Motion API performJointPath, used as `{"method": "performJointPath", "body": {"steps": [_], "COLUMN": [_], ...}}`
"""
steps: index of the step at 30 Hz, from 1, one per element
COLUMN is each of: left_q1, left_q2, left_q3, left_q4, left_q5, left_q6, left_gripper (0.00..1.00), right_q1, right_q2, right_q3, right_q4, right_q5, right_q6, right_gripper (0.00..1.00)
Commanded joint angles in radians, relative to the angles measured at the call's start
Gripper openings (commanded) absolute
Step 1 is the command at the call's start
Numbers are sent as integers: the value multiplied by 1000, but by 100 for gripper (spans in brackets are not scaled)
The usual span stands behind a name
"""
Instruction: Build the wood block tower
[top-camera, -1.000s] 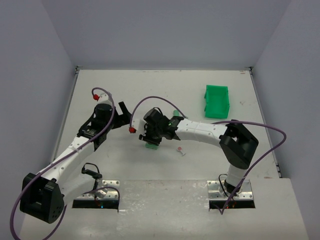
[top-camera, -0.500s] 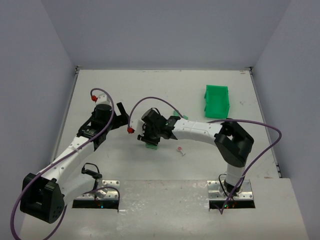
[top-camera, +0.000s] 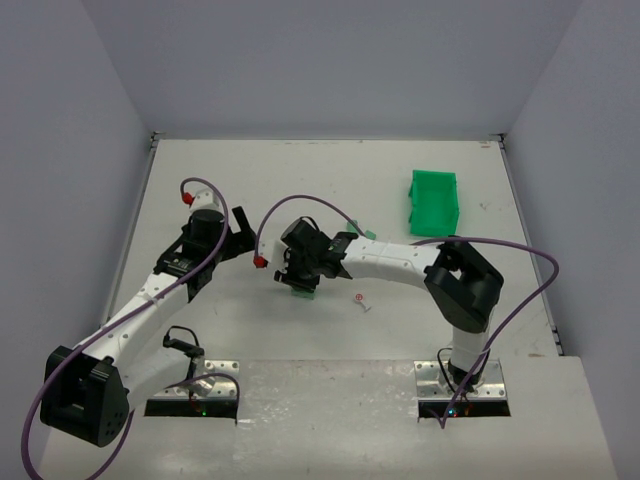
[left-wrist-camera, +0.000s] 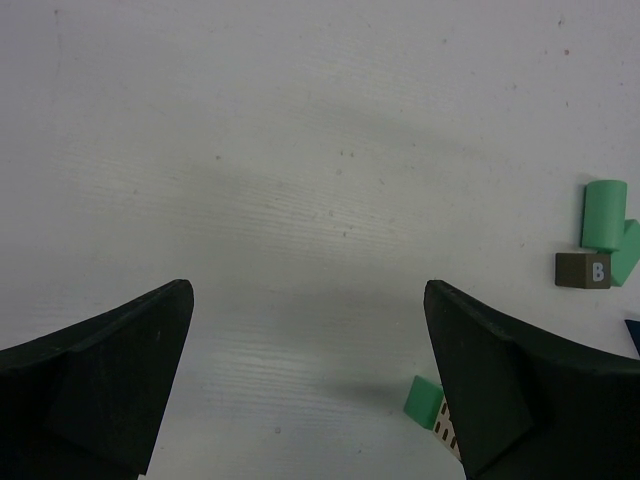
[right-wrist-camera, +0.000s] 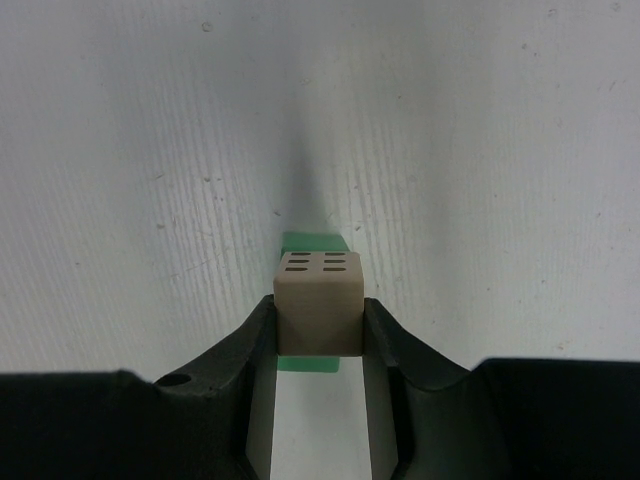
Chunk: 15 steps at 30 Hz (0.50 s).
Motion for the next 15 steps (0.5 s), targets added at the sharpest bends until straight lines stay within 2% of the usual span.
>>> {"method": "performJointPath", "body": {"steps": [1, 8, 11, 15], "left_q1": [-13, -13, -13, -13], "left_q2": [-13, -15, -17, -18], "left_q3": [16, 17, 18, 18], "left_q4": [65, 55, 51, 51], "left_q5": [72, 65, 60, 60], "left_q6": [-22, -21, -22, -23], "left_gripper": [100, 100, 100, 100], "right_q1": [10, 8, 10, 9], "right_q2": [36, 50, 49, 36], "right_q3": [28, 27, 29, 22], "right_q4": [4, 11, 4, 0], "right_q5": [-6, 12, 12, 7], "right_q6": [-1, -4, -2, 0], "right_gripper": [13, 17, 25, 31]}}
